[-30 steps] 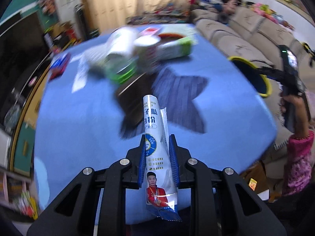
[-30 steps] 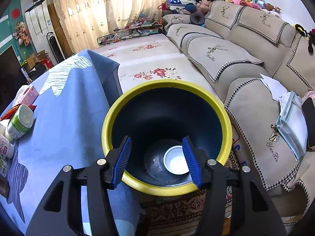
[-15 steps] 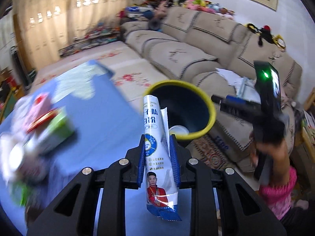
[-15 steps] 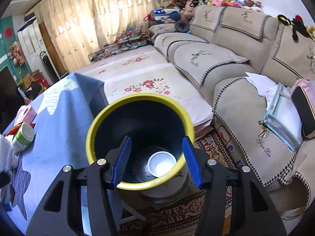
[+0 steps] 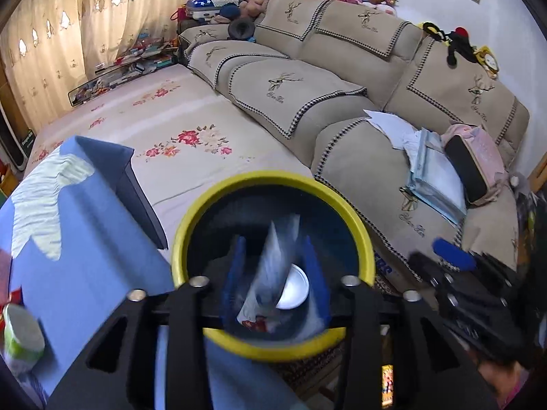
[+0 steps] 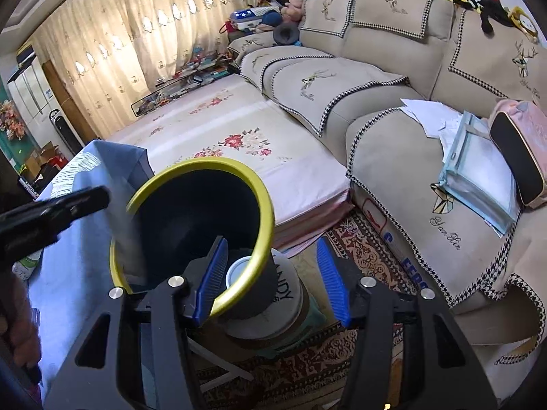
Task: Collect trash
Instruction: 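Drop the squeeze tube into the bin by opening the left gripper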
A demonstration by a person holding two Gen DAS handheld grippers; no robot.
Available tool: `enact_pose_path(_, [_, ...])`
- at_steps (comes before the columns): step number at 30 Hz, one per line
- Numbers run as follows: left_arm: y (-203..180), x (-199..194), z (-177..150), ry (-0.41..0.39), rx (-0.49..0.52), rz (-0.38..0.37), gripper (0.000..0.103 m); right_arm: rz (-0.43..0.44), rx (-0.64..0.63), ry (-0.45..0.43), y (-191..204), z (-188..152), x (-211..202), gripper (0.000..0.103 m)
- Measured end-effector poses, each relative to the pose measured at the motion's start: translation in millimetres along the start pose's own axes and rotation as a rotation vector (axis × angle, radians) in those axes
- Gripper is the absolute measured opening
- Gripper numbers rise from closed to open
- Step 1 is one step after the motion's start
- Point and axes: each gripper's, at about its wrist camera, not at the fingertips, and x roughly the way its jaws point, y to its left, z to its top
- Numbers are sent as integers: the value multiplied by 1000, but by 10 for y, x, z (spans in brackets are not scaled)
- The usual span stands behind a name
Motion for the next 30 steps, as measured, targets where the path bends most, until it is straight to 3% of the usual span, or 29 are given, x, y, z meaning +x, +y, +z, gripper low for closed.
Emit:
enact_pose_path(5, [22,-71,7,-15,-33,-8,51,11,-7,10,25,-27,32,55])
enact_pose_path(9, [155,-673,-212,-113,-66,-1,65,28,-27,18,125,-63,41,56])
enact_pose_path(11, [225,-1013,-361,-168,-79,23,79,39,-38,25,194,-86,54,56])
enact_pose_path(14, [365,-1551,-660,-255,-99,90,90,61,-63,33,342,-118,54,56])
enact_pose_path(19, [803,-2425,-1332,-367,-205,215,98,119,-149,36,798,-199,-10,58])
enact_pose_path(27, [1459,-3268,-2416,-402,-367,484,98,274,-341,56,1871,-475,-123,61])
enact_pose_path(30, [1599,-3456,-2762,-412,-392,550,98,348,-421,62,2342,-624,-205,61])
